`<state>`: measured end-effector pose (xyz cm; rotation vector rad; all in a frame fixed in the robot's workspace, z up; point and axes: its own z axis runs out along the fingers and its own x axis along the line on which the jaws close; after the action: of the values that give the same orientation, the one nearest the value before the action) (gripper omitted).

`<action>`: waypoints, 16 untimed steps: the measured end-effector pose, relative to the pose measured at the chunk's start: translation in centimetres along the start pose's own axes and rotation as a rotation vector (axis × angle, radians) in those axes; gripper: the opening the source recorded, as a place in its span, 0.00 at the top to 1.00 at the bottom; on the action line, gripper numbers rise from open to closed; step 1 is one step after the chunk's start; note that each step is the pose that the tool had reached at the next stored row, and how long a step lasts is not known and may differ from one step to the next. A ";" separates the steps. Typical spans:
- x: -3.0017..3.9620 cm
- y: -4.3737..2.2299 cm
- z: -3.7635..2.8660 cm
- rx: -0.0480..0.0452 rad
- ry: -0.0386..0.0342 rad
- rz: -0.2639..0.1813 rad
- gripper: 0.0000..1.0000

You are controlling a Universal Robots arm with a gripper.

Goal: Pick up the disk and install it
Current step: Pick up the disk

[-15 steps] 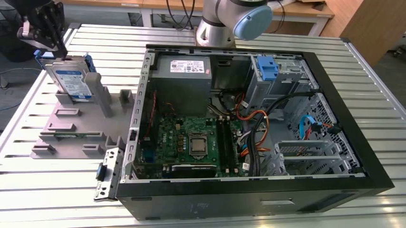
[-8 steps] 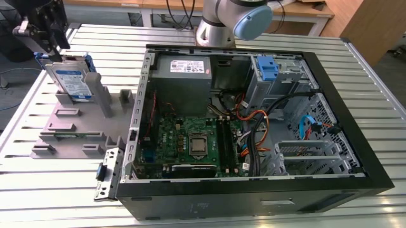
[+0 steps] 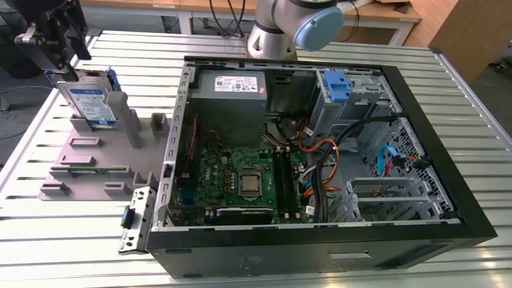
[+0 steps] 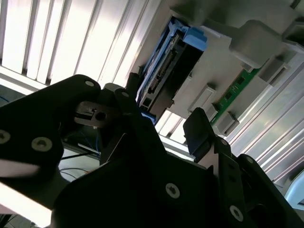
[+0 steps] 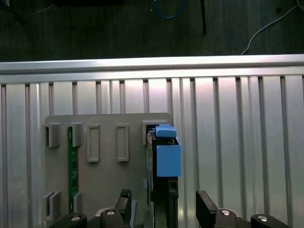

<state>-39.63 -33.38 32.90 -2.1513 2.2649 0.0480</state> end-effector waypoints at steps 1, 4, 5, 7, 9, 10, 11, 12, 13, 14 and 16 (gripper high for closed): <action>0.01 0.08 0.11 0.0045 -0.0002 0.000 0.36; 0.03 0.26 0.52 0.0119 -0.0008 -0.001 0.36; 0.04 0.30 0.65 0.0125 -0.0008 -0.001 0.36; 0.05 0.35 0.90 0.0126 -0.0007 -0.001 0.36; 0.06 0.38 1.10 0.0125 -0.0007 -0.001 0.36; 0.06 0.39 1.22 0.0125 -0.0006 -0.001 0.36; 0.07 0.41 1.34 0.0125 -0.0007 -0.001 0.36; 0.07 0.42 1.47 0.0126 -0.0007 -0.001 0.36; 0.08 0.43 1.59 0.0125 -0.0007 -0.001 0.36; 0.08 0.44 1.71 0.0124 -0.0006 -0.001 0.36; 0.09 0.45 1.94 0.0126 -0.0007 -0.001 0.36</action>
<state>-40.10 -33.38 30.96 -2.1458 2.2576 0.0344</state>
